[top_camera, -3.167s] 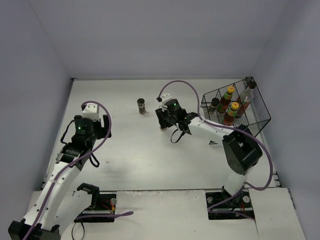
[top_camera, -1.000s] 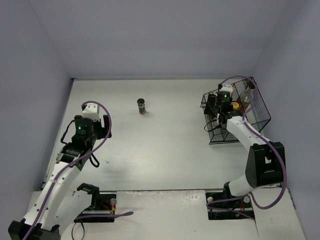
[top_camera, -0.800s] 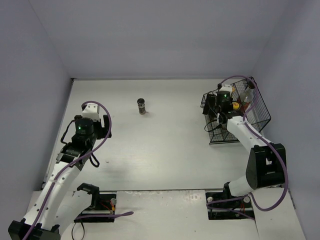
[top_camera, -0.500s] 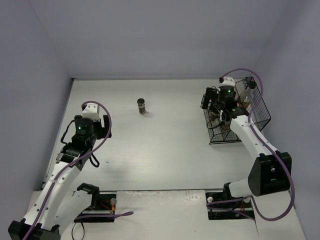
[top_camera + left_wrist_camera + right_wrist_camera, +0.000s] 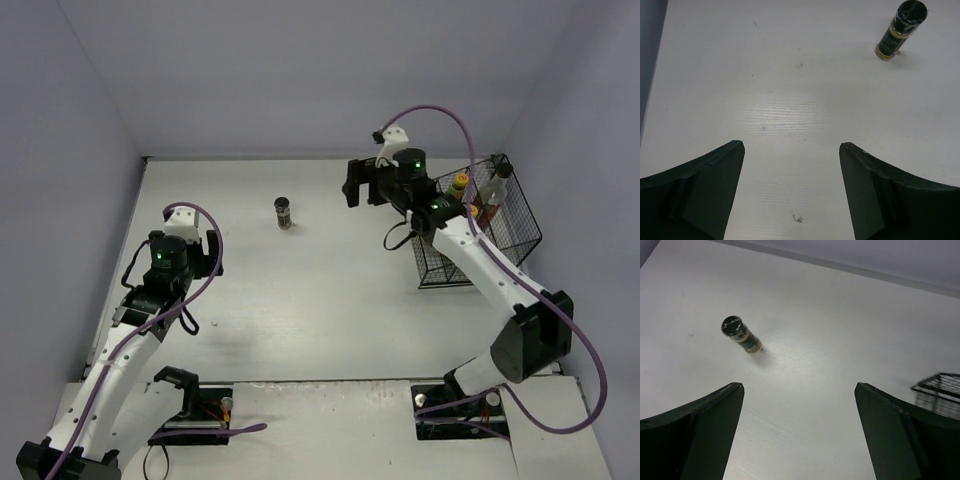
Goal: Organize the condiment bottles
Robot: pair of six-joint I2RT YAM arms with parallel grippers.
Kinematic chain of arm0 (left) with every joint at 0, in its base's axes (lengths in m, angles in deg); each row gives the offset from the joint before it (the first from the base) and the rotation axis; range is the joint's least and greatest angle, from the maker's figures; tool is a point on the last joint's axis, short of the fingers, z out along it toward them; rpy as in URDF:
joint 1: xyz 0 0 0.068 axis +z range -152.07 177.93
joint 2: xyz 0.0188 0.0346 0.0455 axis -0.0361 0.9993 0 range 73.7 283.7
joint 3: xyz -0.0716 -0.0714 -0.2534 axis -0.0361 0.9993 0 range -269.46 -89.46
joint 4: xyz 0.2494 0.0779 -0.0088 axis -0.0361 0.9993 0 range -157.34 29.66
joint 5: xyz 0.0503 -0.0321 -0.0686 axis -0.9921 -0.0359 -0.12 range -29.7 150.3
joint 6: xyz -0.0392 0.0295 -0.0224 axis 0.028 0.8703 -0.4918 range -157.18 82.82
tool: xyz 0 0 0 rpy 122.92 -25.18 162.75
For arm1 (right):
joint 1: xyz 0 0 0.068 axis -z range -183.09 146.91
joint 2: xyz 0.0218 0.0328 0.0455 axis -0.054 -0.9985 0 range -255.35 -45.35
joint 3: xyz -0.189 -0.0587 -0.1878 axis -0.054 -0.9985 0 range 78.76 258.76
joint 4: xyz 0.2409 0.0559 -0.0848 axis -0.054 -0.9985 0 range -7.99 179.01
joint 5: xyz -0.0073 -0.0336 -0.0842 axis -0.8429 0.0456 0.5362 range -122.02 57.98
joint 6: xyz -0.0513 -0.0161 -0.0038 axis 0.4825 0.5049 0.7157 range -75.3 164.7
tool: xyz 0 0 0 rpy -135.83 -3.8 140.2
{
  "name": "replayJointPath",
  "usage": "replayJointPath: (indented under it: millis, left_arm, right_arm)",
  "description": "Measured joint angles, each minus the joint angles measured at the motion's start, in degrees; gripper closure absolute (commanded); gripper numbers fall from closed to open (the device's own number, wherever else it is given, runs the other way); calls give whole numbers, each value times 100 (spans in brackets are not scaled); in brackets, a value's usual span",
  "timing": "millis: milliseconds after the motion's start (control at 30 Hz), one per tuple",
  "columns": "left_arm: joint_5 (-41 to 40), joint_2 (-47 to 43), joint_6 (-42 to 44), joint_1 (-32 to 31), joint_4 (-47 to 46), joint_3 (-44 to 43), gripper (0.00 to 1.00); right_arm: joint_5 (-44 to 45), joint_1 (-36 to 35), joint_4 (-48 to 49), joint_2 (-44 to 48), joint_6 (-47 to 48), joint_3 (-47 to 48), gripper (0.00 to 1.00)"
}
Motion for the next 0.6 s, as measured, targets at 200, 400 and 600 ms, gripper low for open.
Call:
replayJointPath:
  millis: [200, 400, 600]
  left_arm:
    - [0, 0, 0, 0, 0, 0, 23]
    - [0, 0, 0, 0, 0, 0, 23]
    - [0, 0, 0, 0, 0, 0, 23]
  right_arm:
    - [-568, -581, 323, -1217, 168, 398, 0]
    - [-968, -907, 431, -2422, 286, 979, 0]
    - [-1202, -1040, 577, -3324, 428, 1823, 0]
